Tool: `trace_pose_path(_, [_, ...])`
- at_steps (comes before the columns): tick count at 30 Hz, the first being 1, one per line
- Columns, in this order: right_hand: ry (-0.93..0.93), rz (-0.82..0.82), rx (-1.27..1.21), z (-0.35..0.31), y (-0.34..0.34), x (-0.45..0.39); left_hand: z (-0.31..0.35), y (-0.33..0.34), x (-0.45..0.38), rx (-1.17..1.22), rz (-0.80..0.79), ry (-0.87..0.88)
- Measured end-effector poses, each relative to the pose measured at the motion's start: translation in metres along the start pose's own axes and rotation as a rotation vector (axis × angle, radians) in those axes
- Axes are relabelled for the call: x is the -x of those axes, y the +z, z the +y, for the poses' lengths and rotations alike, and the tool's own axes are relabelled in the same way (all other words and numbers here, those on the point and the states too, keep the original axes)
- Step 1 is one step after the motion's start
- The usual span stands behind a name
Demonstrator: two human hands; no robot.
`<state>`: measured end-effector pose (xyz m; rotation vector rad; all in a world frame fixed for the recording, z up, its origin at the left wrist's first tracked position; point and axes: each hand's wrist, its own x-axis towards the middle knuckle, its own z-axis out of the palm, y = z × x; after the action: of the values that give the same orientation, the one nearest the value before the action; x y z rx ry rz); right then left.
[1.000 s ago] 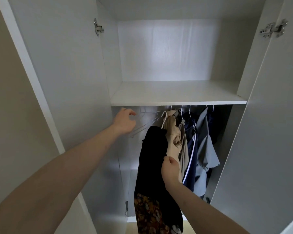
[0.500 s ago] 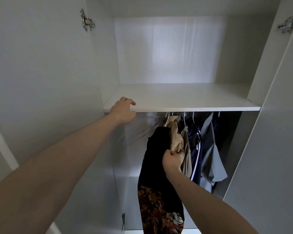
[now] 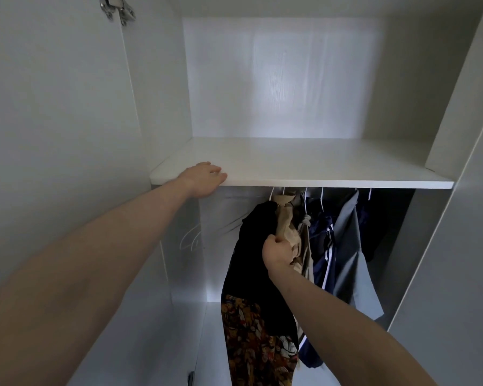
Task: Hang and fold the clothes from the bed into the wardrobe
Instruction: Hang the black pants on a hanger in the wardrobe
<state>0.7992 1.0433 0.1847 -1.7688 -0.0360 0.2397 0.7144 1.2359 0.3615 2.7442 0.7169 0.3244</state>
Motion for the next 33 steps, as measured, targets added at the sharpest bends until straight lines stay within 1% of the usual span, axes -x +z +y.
trace_pose_path(2, [-0.001,0.0,-0.006,-0.002,0.004,-0.011,-0.001,0.004,-0.006,-0.029,-0.001,0.004])
trace_pose_path(6, [-0.03,0.03,-0.01,-0.009,0.01,-0.034,-0.007,0.004,-0.015,-0.01,-0.023,0.01])
trace_pose_path(10, [-0.096,0.082,0.152,-0.02,0.009,-0.047,-0.014,0.002,-0.022,-0.009,-0.044,0.01])
trace_pose_path(13, [-0.082,0.057,0.22,-0.029,0.009,-0.058,-0.018,0.003,-0.024,-0.011,-0.047,0.025])
trace_pose_path(17, [-0.065,0.042,0.178,-0.036,0.012,-0.076,-0.019,0.003,-0.025,-0.047,-0.028,0.035])
trace_pose_path(22, [-0.092,0.031,0.237,-0.043,0.009,-0.102,-0.023,0.002,-0.026,-0.083,-0.021,0.054])
trace_pose_path(26, [-0.117,0.028,0.359,-0.037,0.006,-0.112,-0.028,0.003,-0.031,-0.089,0.0,0.06])
trace_pose_path(33, [-0.08,0.014,0.486,-0.008,0.004,-0.11,-0.037,0.007,-0.037,-0.1,0.06,0.075])
